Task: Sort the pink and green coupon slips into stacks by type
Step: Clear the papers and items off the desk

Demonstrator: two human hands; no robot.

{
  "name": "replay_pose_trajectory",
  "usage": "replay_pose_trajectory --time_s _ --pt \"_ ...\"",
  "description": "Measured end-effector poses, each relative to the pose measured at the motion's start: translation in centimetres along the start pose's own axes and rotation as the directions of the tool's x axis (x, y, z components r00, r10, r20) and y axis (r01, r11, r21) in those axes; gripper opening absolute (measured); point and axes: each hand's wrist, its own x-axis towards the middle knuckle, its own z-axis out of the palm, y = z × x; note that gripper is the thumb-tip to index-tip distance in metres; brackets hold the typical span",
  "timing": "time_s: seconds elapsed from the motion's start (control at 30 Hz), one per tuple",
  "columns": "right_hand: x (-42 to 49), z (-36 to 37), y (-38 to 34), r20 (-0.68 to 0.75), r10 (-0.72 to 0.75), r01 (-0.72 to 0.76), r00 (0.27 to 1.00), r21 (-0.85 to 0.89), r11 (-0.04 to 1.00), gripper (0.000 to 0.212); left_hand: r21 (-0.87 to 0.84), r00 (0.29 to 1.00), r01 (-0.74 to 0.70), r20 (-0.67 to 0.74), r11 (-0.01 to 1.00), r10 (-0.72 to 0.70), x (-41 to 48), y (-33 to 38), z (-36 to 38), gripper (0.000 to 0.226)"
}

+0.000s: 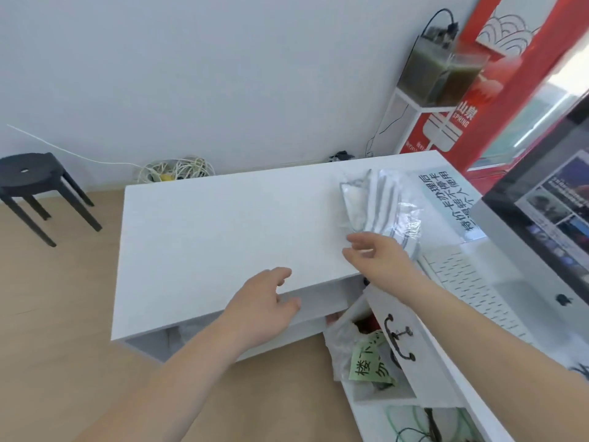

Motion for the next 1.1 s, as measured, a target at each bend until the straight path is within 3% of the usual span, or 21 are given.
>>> replay_pose_trajectory --time_s 0.1,0.2,0.27,0.4,0.53,0.63,0.7,0.8,0.93,1.03,1.1 --pt "3.9 -4.5 3.5 -0.167 0.083 -0.098 0.982 -0.084 0.992 0.04 -0.032 0.999 -0.03 0.029 0.999 0.031 4.0 3.1 2.3 0.061" --pt "8.2 -7.0 7.5 -0.061 0.163 -0.173 0.985 -0.271 0.947 0.056 -0.021 0.998 -0.059 -0.011 0.998 0.059 9.1 6.0 4.9 0.064" --pt "10.5 -7.4 9.6 0.051 0.158 -0.133 0.986 -0.326 0.936 0.063 -0.022 0.999 -0.038 -0.026 0.999 0.037 12.6 8.3 6.8 0.067" --pt "12.7 -7.0 12.4 0.143 0.047 -0.022 0.989 -0.173 0.985 0.059 0.023 0.999 0.034 0.004 0.999 -0.034 18.9 11.6 10.4 0.066" --pt "13.2 -6.9 14.3 0.003 -0.049 0.049 0.999 -0.019 0.999 0.046 -0.046 0.999 0.031 -0.028 0.998 -0.032 21.8 11.2 13.3 0.062" --pt "13.6 -6.3 14.8 -0.027 -0.054 0.053 0.998 -0.055 0.997 0.043 -0.106 0.992 0.038 -0.118 0.994 -0.051 21.3 10.8 13.8 0.063" --pt "13.3 -5.1 14.5 0.011 -0.149 0.149 0.989 -0.096 0.984 0.039 -0.124 0.978 0.038 -0.199 0.991 -0.063 20.0 10.0 13.4 0.058" --pt "12.0 -2.5 12.9 0.025 -0.239 0.24 0.971 -0.082 0.967 0.033 -0.187 0.959 0.055 -0.264 0.981 -0.104 16.6 6.8 11.9 0.079" --pt "8.2 2.5 9.4 0.183 -0.12 0.131 0.976 -0.048 0.99 0.045 -0.316 0.943 0.094 -0.275 0.944 -0.186 10.3 1.7 9.6 0.102" --pt "4.0 6.4 6.7 0.239 -0.165 0.188 0.957 -0.078 0.979 0.046 -0.291 0.951 0.083 -0.264 0.953 -0.164 5.8 -1.6 7.9 0.089" --pt "0.3 8.7 5.2 0.197 -0.22 0.222 0.955 0.011 0.975 0.042 -0.241 0.957 0.044 -0.268 0.97 -0.11 2.1 -3.8 6.5 0.076"
